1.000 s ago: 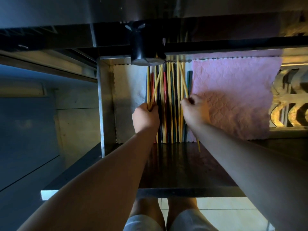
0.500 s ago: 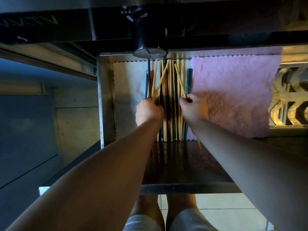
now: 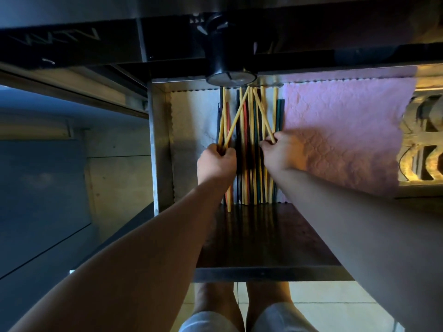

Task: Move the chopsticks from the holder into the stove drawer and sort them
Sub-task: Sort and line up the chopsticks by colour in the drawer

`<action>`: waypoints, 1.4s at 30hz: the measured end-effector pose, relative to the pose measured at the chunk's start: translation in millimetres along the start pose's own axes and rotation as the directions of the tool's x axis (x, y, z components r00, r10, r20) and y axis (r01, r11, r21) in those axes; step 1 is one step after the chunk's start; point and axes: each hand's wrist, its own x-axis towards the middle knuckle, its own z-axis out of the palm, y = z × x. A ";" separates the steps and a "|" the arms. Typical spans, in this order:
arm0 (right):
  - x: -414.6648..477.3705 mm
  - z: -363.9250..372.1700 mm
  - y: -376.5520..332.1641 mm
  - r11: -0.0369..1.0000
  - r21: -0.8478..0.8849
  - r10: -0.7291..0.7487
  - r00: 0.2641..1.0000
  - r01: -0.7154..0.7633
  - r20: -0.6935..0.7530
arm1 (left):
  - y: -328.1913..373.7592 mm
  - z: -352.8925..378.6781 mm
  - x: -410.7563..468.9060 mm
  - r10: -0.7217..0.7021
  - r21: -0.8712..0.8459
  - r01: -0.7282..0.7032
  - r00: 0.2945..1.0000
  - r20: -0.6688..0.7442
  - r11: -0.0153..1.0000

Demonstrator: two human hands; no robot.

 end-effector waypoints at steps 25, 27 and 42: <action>10.2 -2.4 -1.0 0.998 -0.061 0.034 0.999 -0.034 0.002 | -3.2 21.8 2.8 -0.056 -0.070 0.055 0.998 -0.008 0.996; 11.1 -3.7 -2.1 0.996 -0.035 0.077 0.997 -0.077 0.005 | -2.5 24.3 3.6 -0.081 -0.096 0.079 0.997 -0.014 0.992; -1.4 -16.2 15.3 0.982 0.184 0.019 0.994 -0.038 0.104 | 13.9 35.3 4.7 -0.207 -0.063 0.202 0.974 -0.094 0.977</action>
